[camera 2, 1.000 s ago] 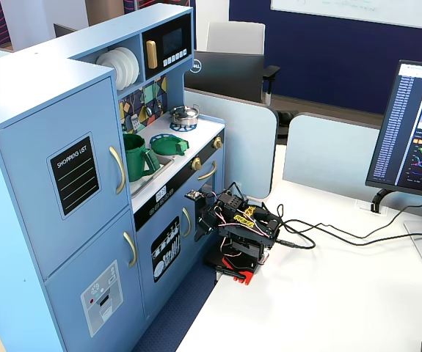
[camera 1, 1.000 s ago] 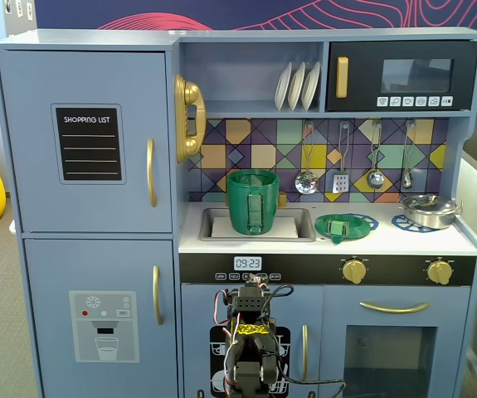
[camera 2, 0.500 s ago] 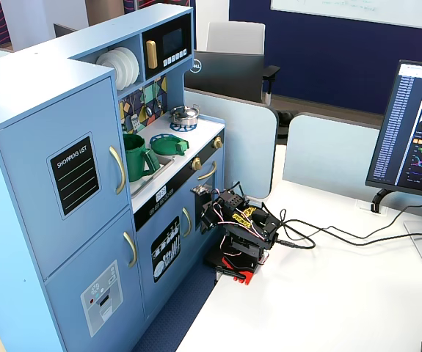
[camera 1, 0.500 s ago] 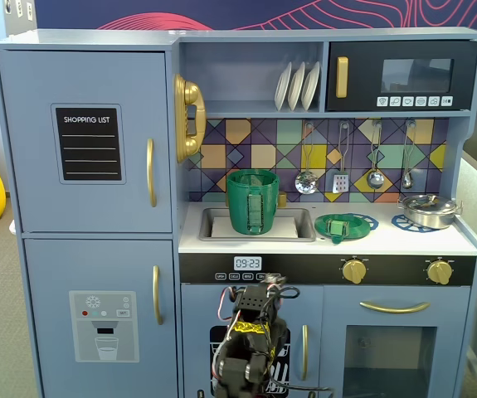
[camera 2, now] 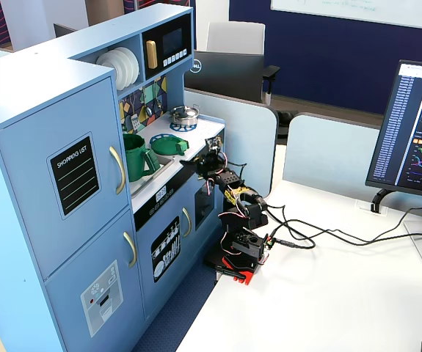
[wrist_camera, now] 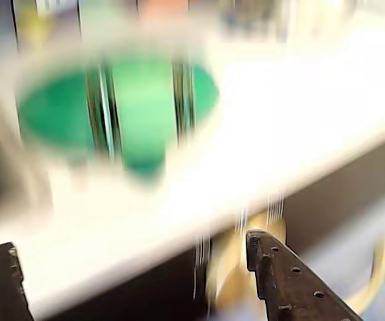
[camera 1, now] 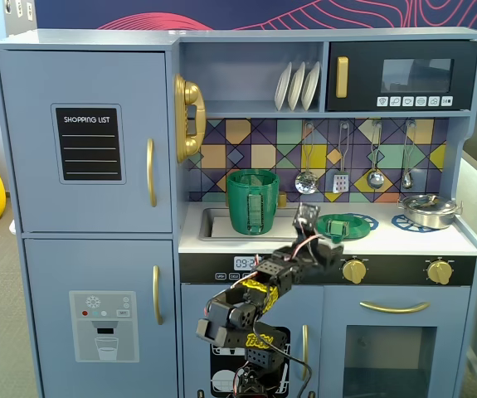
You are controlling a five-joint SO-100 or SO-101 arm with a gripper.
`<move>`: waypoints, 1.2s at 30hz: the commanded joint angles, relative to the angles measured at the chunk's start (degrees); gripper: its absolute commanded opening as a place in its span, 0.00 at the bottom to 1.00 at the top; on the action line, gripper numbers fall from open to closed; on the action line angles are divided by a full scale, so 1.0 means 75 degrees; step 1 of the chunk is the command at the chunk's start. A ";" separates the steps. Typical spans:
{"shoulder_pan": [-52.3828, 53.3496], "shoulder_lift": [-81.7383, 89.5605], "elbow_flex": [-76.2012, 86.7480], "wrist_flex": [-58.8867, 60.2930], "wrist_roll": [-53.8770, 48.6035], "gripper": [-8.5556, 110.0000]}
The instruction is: Pick up the lid from the counter and put it on the green recipient
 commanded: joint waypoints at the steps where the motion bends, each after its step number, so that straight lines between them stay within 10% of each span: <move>1: 0.0152 -0.0469 -0.1219 -0.0352 0.0152 0.40; 32: -0.0527 -0.5320 -0.4617 -0.1395 -0.0187 0.33; 36: -0.0715 -0.5426 -0.4535 -0.1559 -0.0457 0.07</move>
